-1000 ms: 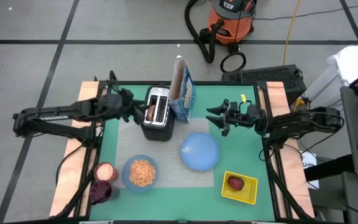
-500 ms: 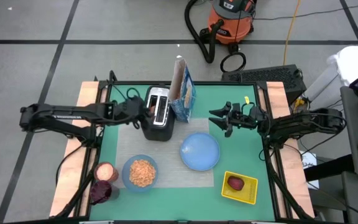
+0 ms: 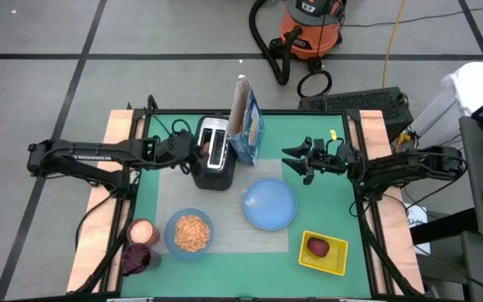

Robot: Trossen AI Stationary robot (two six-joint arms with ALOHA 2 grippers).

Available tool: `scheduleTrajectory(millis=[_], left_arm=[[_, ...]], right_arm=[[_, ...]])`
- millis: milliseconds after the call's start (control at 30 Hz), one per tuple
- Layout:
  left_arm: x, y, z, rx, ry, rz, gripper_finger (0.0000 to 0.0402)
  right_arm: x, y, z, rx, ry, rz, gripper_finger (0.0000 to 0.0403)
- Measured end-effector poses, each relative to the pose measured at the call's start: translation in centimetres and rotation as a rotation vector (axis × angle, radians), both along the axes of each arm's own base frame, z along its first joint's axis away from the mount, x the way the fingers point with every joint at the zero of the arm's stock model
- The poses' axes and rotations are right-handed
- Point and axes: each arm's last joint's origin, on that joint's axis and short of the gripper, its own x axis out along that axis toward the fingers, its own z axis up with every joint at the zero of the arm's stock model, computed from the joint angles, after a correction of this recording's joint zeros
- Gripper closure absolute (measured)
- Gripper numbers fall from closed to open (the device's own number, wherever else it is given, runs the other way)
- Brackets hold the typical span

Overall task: Arrange a breakfast setting
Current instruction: Put the toasted bagel on the blue plate

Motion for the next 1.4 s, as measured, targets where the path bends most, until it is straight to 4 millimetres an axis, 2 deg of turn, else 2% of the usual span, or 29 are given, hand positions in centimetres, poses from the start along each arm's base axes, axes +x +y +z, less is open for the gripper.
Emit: scheduleTrajectory(millis=[200, 367, 633, 1167, 1400], left_arm=[[-0.1, 0.0, 0.0, -0.002, 0.001, 0.019, 0.03], [-0.1, 0.1, 0.0, -0.012, -0.011, 0.045, 0.0322], [-0.7, 0.1, 0.6, -0.026, -0.069, 0.086, 0.0326], [-2.9, -0.1, 3.9, -0.008, -0.287, 0.089, 0.0326], [-3.3, -0.2, 4.3, -0.006, -0.311, 0.082, 0.0326]], right_arm=[[0.0, 0.0, 0.0, 0.0, 0.0, 0.0, 0.0211], [0.0, 0.0, 0.0, 0.0, 0.0, 0.0, 0.0211], [0.0, 0.0, 0.0, 0.0, 0.0, -0.001, 0.0211], [0.0, 0.0, 0.0, -0.001, 0.001, -0.001, 0.0211], [0.0, 0.0, 0.0, -0.001, 0.0, -0.001, 0.0211]])
